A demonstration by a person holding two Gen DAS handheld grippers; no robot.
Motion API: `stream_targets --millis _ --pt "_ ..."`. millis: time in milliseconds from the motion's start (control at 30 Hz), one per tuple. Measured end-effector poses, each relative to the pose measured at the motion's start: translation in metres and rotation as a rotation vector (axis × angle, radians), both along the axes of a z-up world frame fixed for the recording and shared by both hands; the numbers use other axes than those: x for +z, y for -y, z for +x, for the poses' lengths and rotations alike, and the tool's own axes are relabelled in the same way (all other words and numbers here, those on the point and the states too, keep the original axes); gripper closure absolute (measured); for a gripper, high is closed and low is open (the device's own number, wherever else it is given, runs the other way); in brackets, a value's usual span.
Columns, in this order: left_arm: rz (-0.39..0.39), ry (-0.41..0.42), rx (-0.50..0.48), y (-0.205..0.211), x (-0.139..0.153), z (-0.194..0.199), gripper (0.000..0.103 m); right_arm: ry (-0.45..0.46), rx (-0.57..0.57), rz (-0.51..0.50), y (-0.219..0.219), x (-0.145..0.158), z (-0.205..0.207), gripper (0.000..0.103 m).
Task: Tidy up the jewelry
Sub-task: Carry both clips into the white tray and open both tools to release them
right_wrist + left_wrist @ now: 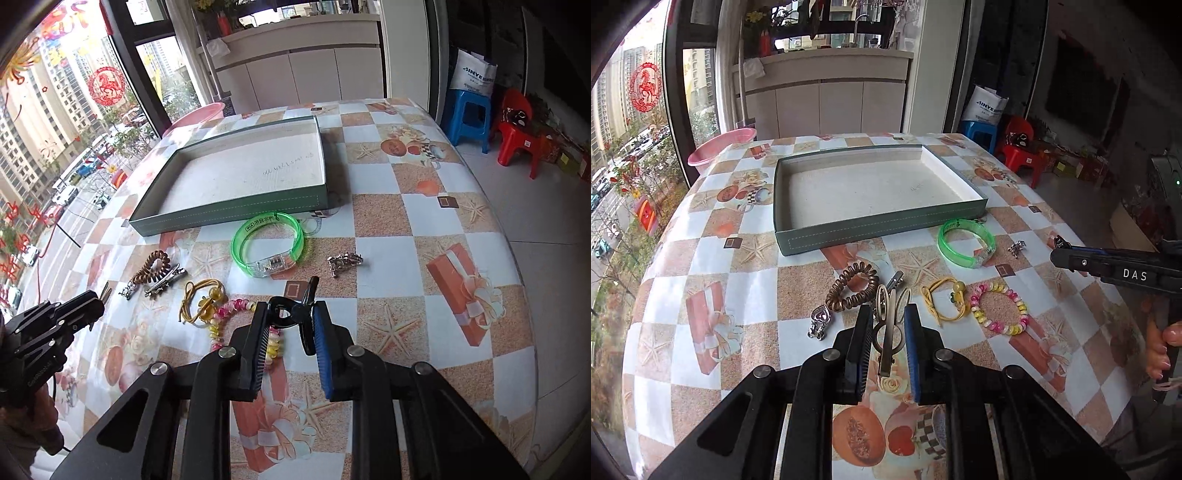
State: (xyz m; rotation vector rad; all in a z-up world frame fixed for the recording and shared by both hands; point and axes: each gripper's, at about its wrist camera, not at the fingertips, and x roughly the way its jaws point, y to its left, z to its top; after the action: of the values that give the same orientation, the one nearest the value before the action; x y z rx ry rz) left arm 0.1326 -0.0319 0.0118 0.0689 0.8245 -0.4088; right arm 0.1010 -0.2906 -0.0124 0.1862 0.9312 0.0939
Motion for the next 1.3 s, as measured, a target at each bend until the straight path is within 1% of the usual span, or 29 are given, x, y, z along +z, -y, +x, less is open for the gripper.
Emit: stream_targets --millis 133,233,333,467,567,700,867,1067,1167,1300 --pt "-0.045 0.026 0.025 -0.001 0.028 0.024 0.073 0.021 0.029 0.042 -0.004 0.024 0.02 0.077" --pt "-0.06 0.031 0.046 0.002 0.039 0.049 0.073 0.035 0.048 0.05 -0.01 0.037 0.042 0.077" --pt "-0.049 0.025 0.063 0.008 0.04 0.079 0.073 0.042 0.064 0.047 -0.016 0.045 0.069 0.077" --pt "-0.035 0.001 0.106 0.015 0.028 0.123 0.073 0.03 0.074 0.08 -0.02 0.046 0.11 0.077" --pt "-0.019 -0.02 0.145 0.018 0.014 0.158 0.073 0.008 0.066 0.108 -0.021 0.037 0.142 0.077" --pt "0.033 -0.046 0.192 0.025 -0.008 0.199 0.073 -0.025 0.043 0.119 -0.019 0.019 0.183 0.077" --pt "0.08 -0.061 0.219 0.033 -0.028 0.233 0.073 -0.06 0.016 0.114 -0.018 -0.009 0.224 0.077" --pt "0.128 -0.093 0.227 0.039 -0.051 0.251 0.073 -0.106 0.009 0.09 -0.023 -0.04 0.248 0.077" --pt "0.158 -0.087 0.231 0.043 -0.058 0.251 0.073 -0.117 0.013 0.066 -0.027 -0.048 0.25 0.077" --pt "0.184 -0.111 0.224 0.047 -0.069 0.251 0.072 -0.127 0.007 0.078 -0.023 -0.055 0.25 0.077"
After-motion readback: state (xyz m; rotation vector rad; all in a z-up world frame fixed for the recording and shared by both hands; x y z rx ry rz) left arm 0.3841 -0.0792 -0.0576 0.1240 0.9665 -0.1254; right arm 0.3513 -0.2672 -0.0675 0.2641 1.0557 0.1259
